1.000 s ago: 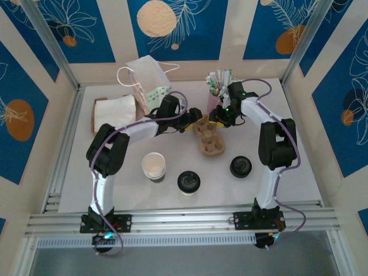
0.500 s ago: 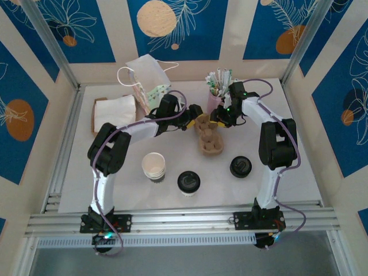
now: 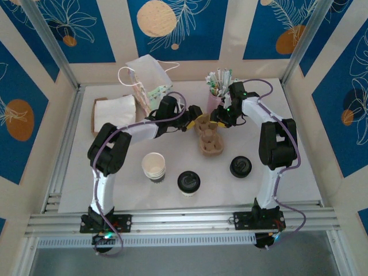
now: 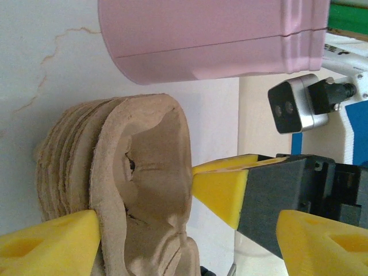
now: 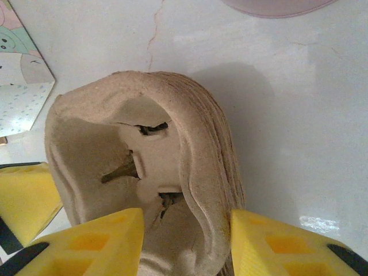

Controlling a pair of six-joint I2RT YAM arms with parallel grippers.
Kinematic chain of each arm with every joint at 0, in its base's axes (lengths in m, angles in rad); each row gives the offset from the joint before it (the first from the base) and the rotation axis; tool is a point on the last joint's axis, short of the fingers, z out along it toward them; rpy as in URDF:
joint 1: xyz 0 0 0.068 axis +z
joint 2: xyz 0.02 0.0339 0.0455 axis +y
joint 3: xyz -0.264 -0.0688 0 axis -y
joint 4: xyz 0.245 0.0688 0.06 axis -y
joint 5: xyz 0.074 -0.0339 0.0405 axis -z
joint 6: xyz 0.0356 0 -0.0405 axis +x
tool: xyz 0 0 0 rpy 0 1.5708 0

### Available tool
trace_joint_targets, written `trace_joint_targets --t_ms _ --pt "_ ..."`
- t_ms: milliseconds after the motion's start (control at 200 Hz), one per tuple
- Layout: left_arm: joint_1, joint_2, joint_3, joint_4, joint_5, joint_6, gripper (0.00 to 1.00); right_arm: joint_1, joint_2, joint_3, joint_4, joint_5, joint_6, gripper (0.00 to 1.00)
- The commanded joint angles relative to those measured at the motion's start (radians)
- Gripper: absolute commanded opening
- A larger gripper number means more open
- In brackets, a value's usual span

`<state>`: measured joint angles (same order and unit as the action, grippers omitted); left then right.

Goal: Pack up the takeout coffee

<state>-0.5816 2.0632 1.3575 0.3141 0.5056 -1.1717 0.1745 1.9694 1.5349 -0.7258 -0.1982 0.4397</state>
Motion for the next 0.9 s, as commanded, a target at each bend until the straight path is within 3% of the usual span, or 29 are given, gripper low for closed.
trace_joint_targets --t_ms 0,370,895 --pt "-0.026 -0.026 -0.022 0.063 0.09 -0.031 0.8 0.028 -0.022 -0.003 0.007 -0.087 0.015 0.44" --pt "-0.029 -0.03 -0.058 0.174 0.103 -0.104 0.79 0.031 -0.028 -0.012 0.013 -0.087 0.017 0.44" --pt "-0.029 -0.029 -0.099 0.197 0.094 -0.122 0.59 0.03 -0.033 -0.016 0.014 -0.086 0.016 0.44"
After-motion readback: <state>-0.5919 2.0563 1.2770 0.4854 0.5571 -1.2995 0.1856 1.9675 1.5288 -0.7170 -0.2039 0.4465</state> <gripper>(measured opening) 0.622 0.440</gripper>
